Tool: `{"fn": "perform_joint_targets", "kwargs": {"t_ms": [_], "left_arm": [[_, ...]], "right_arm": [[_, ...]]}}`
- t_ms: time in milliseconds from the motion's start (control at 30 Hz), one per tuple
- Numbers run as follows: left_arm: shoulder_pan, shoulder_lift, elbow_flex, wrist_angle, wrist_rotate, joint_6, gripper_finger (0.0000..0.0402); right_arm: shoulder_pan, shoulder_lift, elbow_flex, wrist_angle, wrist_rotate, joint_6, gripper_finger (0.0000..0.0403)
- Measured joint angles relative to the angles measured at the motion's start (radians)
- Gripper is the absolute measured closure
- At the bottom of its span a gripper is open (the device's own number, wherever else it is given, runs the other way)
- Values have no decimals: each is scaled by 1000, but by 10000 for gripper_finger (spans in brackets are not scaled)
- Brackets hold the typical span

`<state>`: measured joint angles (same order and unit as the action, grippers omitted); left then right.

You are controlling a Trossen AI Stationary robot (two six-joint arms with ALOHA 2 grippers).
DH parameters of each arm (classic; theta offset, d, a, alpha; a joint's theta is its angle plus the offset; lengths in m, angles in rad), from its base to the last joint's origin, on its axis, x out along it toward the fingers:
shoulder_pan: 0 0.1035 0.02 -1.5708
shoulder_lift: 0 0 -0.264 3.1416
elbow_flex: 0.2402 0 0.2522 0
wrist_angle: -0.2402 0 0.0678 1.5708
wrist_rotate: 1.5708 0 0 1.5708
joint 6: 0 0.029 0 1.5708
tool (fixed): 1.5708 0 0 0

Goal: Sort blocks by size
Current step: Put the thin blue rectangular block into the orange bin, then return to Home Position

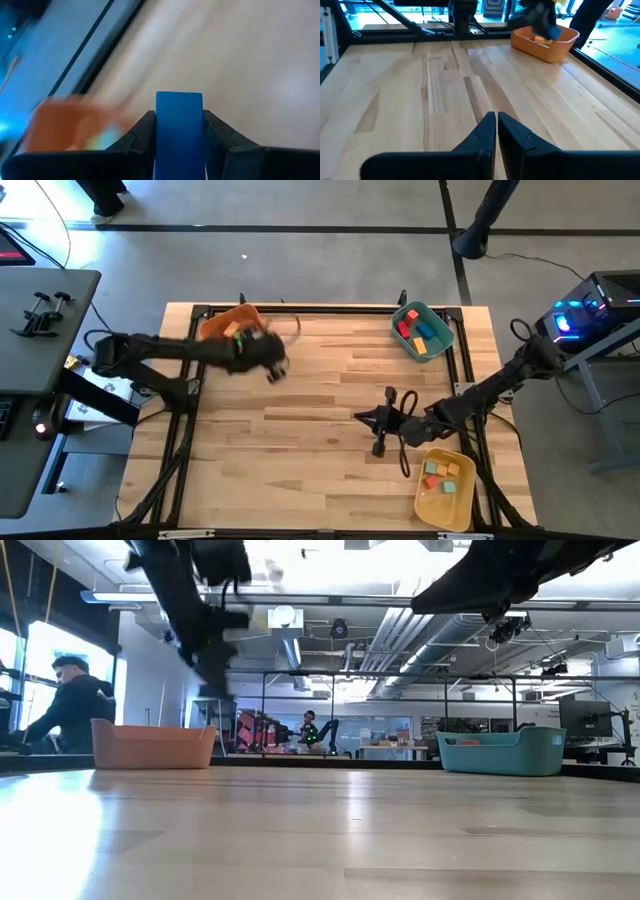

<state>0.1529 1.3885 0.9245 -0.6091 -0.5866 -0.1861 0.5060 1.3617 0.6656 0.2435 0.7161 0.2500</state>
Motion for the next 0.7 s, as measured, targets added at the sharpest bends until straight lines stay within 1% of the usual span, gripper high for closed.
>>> {"fn": "perform_joint_targets", "kwargs": {"t_ms": [167,267,333,433,567,633,700], "left_arm": [[291,0,1,-146,8,15,318],[420,15,1,-157,34,24,318],[484,21,2,-141,65,45,305],[550,29,2,-118,126,93,258],[603,27,2,-104,208,121,190],[618,23,2,-104,236,120,168],[620,15,2,-104,262,120,156]], "right_arm": [[1,2,0,-23,7,16,390],[1,2,0,-25,9,18,390],[1,2,0,-26,9,17,390],[1,2,0,-26,10,15,390],[1,2,0,-28,10,15,390],[1,2,0,-33,10,19,390],[4,2,0,-45,10,21,390]]}}
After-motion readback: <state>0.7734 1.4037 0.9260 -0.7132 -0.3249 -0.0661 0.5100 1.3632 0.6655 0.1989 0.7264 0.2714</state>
